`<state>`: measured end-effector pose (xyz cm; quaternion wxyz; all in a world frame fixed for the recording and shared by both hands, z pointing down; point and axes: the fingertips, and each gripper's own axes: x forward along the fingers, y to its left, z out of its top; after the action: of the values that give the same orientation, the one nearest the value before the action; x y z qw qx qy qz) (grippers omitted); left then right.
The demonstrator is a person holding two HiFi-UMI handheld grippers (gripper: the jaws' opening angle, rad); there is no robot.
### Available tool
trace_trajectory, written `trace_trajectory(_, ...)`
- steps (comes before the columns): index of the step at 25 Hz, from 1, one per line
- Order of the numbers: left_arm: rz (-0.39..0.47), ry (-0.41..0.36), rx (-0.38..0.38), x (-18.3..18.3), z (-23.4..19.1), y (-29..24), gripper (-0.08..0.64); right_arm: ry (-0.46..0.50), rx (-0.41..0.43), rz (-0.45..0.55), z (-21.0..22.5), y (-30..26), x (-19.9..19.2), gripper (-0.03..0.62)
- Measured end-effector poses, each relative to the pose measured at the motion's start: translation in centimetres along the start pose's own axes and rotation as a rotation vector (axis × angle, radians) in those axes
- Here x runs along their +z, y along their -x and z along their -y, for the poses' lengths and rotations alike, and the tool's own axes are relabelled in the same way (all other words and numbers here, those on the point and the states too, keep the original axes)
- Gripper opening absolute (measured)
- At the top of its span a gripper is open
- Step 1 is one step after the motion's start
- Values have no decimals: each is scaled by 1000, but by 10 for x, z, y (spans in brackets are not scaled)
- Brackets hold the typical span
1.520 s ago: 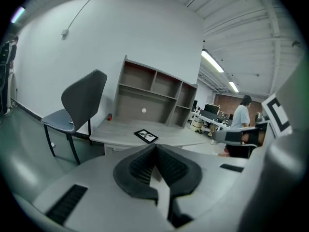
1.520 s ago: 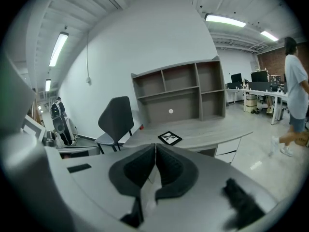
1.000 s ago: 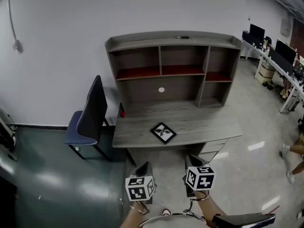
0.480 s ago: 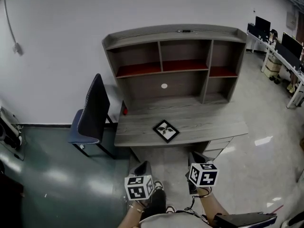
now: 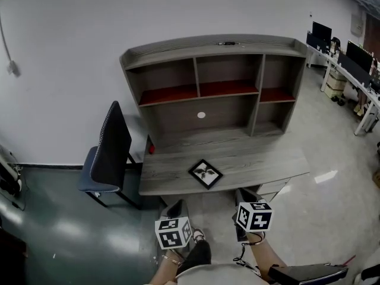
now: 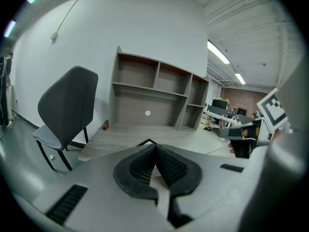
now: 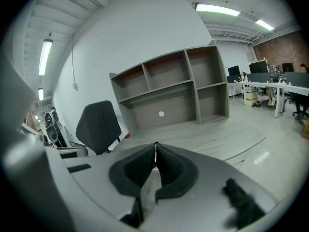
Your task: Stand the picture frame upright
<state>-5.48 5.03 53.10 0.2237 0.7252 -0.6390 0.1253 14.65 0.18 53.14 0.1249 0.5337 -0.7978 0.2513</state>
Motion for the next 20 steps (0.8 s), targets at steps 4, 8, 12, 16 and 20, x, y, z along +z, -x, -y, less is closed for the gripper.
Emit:
trace_trajectory(4,24,23,3,15,-15,-19,12,15,-4,0,-3,-24,16,32)
trace_trajectory(8,40,26,1,34,-29,-41,12,22,-7,5,-6,-49,36,32)
trace_trajectory(12,44,39,-6,50,-42,-67,12,26,-19,-10,-4,-75,44,32)
trace_trajectory(16,40,43,-18,63,-52,-93,12,31,-31,-9,-3,-98,60,32)
trace_trajectory(20,32,35,-31,78,-64,-119,12,34,-42,-6,-3,-124,77,32)
